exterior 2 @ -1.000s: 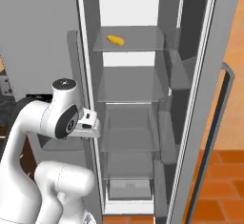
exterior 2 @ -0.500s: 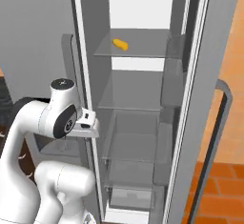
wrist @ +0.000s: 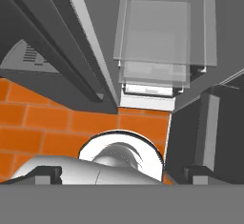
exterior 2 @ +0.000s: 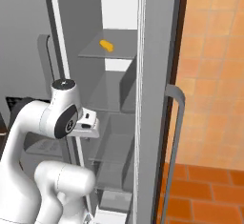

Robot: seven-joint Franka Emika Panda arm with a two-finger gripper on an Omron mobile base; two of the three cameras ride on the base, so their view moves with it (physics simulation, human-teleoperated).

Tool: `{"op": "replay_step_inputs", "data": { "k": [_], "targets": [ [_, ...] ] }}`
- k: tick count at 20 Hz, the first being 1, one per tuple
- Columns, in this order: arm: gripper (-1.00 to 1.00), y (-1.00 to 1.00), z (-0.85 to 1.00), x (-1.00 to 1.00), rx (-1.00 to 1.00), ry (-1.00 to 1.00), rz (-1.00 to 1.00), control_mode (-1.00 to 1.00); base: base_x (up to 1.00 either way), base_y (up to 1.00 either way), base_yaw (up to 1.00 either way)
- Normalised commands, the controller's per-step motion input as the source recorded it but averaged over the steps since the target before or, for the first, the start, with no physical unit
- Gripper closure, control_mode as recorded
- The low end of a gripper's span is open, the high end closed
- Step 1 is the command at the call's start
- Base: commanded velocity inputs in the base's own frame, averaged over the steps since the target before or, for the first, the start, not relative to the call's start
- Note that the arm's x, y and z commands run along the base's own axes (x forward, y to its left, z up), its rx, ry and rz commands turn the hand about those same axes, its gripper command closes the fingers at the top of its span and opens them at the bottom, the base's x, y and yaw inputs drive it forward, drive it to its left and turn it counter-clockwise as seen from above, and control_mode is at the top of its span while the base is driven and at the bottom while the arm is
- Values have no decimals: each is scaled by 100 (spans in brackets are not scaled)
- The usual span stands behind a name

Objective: Place one corn and one steak in each tupperware on the nearby counter, to pack two identical lunches.

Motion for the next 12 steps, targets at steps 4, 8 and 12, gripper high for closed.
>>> {"op": "replay_step_inputs", "data": {
  "k": [4,8,12],
  "targets": [
    [-100,0,0,0,0,0,0,100,30,-21,10],
    [-100,0,0,0,0,0,0,100,44,-2,2],
    [-100,0,0,0,0,0,0,100,0,0,0]
  ]
}}
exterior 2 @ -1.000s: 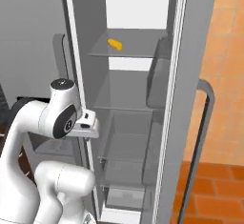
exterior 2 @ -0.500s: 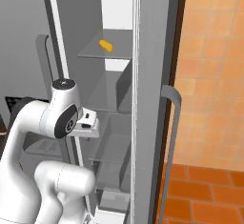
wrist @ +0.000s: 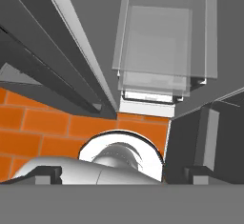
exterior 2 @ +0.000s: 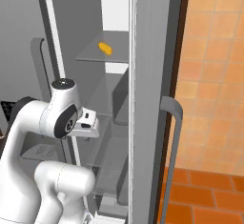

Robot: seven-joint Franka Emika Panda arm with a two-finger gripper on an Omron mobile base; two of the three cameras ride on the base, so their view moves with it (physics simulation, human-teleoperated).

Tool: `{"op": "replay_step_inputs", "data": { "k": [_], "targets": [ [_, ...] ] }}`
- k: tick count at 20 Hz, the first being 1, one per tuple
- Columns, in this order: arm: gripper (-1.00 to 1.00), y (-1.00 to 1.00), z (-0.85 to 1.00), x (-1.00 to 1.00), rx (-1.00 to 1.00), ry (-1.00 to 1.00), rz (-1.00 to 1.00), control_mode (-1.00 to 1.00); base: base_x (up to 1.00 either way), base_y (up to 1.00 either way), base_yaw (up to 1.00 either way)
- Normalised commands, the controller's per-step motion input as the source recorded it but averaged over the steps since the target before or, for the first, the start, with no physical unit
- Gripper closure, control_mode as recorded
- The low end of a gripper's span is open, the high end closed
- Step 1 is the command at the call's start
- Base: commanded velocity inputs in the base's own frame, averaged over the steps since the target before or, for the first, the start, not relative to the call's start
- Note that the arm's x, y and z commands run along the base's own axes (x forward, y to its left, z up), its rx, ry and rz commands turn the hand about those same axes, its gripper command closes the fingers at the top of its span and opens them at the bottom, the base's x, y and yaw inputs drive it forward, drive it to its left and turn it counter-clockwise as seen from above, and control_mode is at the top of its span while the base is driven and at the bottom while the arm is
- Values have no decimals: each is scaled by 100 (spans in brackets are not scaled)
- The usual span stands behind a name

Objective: Place one corn and one steak in each tupperware on the nearby counter, to pack two identical lunches.

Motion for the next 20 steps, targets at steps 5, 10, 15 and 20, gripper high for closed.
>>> {"op": "replay_step_inputs", "data": {
  "k": [5,10,15,20],
  "targets": [
    [-100,0,10,0,0,-14,1,-100,0,0,0],
    [-100,1,74,2,-2,-62,2,-100,0,0,0],
    [-100,0,100,46,-1,-36,0,-100,0,0,0],
    [-100,-3,100,78,-1,-24,0,-100,0,0,0]
  ]
}}
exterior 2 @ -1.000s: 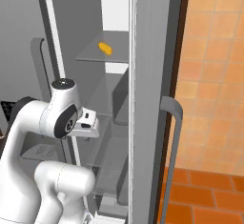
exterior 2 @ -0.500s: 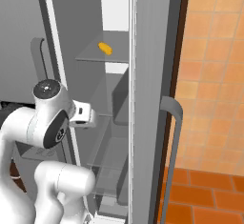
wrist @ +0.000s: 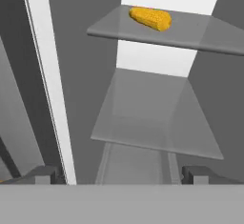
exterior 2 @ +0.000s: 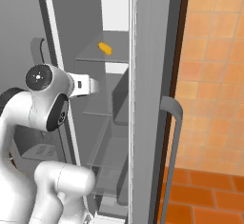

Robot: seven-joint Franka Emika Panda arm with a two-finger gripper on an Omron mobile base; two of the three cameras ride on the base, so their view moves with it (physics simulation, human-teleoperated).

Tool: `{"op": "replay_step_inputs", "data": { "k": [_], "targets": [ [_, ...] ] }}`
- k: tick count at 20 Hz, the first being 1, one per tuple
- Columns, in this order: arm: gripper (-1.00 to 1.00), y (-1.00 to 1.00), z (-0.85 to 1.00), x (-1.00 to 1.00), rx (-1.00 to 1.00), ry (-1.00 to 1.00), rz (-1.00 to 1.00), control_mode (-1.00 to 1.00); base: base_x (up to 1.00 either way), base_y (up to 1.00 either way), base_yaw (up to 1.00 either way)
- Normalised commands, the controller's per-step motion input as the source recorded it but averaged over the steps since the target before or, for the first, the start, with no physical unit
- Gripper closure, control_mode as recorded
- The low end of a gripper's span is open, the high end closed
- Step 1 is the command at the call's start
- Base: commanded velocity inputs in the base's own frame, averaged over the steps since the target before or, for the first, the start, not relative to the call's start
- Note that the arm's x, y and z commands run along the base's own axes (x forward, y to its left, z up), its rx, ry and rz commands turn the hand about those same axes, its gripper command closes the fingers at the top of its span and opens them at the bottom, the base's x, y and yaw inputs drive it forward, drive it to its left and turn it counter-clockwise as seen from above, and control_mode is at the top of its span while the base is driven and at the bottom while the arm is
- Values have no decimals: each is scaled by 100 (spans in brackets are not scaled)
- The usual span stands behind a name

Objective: Place one corn and one steak in each tupperware on the nearby counter, to pack two identical lunches.

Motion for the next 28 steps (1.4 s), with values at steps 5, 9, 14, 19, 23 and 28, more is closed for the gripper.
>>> {"op": "replay_step_inputs", "data": {
  "k": [5,9,14,19,23,28],
  "targets": [
    [-100,-10,100,95,-13,-7,2,-100,0,0,0],
    [-100,-7,63,100,-20,6,5,-100,0,0,0],
    [-100,-11,0,100,0,5,6,-100,0,0,0],
    [-100,-27,0,100,3,5,9,-100,0,0,0],
    [-100,-12,0,92,0,30,6,-100,0,0,0],
    [-100,4,0,36,0,21,3,-100,0,0,0]
  ]
}}
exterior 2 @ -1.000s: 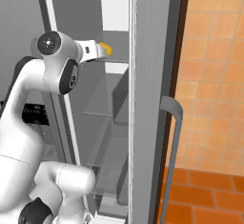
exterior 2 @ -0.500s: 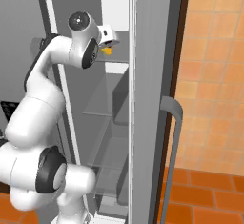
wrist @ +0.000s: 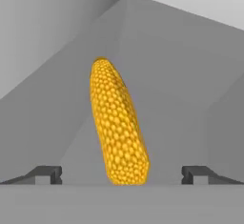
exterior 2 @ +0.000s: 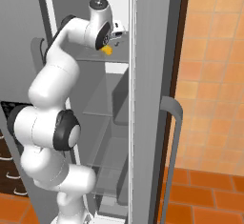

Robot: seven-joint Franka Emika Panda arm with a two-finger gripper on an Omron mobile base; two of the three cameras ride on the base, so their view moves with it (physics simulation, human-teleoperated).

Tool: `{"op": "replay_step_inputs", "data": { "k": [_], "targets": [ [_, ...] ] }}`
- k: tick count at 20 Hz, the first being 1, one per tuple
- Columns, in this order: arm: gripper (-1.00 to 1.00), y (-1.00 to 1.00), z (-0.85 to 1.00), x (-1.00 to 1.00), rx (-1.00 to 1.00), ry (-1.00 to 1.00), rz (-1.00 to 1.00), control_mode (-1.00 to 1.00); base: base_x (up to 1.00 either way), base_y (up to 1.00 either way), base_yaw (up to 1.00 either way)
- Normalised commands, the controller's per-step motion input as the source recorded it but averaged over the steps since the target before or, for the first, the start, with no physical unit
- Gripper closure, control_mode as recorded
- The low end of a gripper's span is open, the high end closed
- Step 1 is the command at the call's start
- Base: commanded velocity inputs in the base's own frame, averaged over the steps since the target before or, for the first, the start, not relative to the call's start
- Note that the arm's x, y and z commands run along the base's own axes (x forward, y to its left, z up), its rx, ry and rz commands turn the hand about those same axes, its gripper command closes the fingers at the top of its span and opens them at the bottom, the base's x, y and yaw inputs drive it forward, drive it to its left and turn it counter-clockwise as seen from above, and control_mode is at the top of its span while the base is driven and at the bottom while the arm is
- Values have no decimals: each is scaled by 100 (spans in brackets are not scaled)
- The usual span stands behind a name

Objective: Place one corn and one steak in each tupperware on the nearby counter, to pack two identical lunches.

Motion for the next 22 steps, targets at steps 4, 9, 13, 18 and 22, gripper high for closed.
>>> {"op": "replay_step_inputs", "data": {
  "k": [4,9,13,18,22],
  "targets": [
    [-100,2,-18,6,4,0,0,-100,0,0,0],
    [-100,25,-43,0,0,0,0,-100,0,0,0],
    [-100,29,-43,39,0,0,0,-100,0,0,0],
    [-100,0,-46,23,1,-2,0,-100,0,0,0],
    [-100,0,-27,1,3,-1,0,-100,0,0,0]
  ]
}}
